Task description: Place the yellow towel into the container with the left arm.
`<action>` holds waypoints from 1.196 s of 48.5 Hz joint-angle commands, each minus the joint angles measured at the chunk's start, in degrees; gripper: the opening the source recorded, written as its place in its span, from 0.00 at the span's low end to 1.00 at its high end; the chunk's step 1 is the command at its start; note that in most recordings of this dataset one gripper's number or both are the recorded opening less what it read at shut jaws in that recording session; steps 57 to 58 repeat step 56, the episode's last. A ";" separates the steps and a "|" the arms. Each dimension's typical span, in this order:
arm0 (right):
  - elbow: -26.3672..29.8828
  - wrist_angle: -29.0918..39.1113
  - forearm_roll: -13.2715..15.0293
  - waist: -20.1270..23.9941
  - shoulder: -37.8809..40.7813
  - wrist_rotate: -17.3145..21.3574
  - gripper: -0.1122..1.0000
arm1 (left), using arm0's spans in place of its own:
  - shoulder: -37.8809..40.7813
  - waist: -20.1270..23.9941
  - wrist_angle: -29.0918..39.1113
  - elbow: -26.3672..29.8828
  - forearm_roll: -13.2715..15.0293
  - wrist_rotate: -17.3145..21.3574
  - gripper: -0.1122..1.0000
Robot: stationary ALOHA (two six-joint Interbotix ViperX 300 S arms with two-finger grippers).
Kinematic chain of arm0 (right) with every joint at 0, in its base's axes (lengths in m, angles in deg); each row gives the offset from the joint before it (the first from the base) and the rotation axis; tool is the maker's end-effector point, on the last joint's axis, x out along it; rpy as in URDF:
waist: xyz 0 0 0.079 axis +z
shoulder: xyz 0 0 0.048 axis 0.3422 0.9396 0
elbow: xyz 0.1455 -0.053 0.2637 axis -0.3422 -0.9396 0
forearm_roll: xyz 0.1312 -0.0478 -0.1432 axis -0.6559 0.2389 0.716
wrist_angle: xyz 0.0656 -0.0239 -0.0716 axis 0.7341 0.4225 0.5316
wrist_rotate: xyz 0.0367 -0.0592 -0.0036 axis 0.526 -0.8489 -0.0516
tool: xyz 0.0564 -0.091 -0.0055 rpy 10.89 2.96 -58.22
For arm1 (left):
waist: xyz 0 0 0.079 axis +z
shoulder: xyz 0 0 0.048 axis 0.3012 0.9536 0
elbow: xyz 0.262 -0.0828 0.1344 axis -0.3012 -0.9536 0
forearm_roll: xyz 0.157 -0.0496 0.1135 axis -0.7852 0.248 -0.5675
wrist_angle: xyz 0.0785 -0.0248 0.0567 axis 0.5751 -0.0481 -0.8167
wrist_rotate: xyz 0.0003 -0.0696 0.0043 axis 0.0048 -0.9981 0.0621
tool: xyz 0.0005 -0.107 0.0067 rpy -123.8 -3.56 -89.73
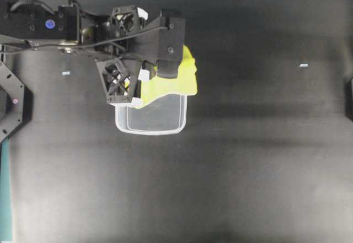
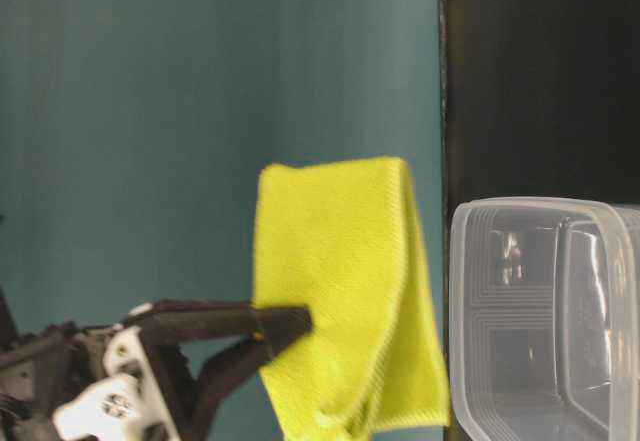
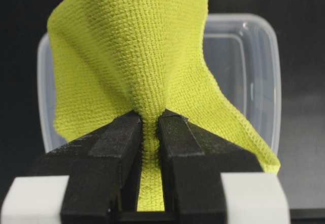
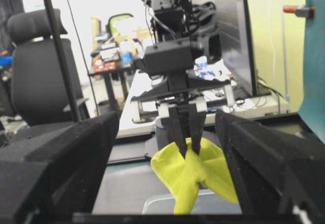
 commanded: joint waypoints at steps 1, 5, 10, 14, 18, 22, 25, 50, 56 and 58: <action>0.70 -0.26 -0.09 -0.09 0.35 -0.09 0.77 | -1.49 0.00 -0.62 -0.53 -0.18 0.09 0.16; 0.53 -0.18 -0.09 -0.09 0.44 -0.09 0.77 | -1.41 0.00 -1.49 -1.58 -0.09 0.00 0.17; 0.53 -0.18 -0.09 0.26 0.44 -0.09 0.77 | -1.23 0.00 -2.99 -2.11 -0.18 -0.09 0.17; 0.53 -0.18 -0.09 0.26 0.44 -0.09 0.77 | -1.05 0.18 -4.04 -2.72 -0.18 -0.35 0.21; 0.53 -0.18 -0.09 0.35 0.44 -0.09 0.77 | -1.05 0.18 -4.22 -3.78 -0.18 -0.18 0.42; 0.53 -0.09 -0.09 0.26 0.44 0.00 0.77 | -1.05 -0.26 -4.22 -5.45 -0.18 0.18 0.65; 0.53 0.09 -0.18 0.35 0.35 0.00 0.77 | -1.32 -0.26 -4.57 -5.98 -0.18 -0.09 0.81; 0.53 4.48 -0.09 0.35 0.26 0.35 0.77 | -17.40 -4.31 -6.24 -7.29 -0.09 -3.16 0.85; 0.35 6.42 -0.09 0.35 0.26 0.35 0.77 | -23.91 -4.57 -7.56 -11.43 -0.18 -3.52 0.84; 0.35 6.42 -0.09 0.35 0.26 0.35 0.77 | -23.91 -4.57 -7.56 -11.43 -0.18 -3.52 0.84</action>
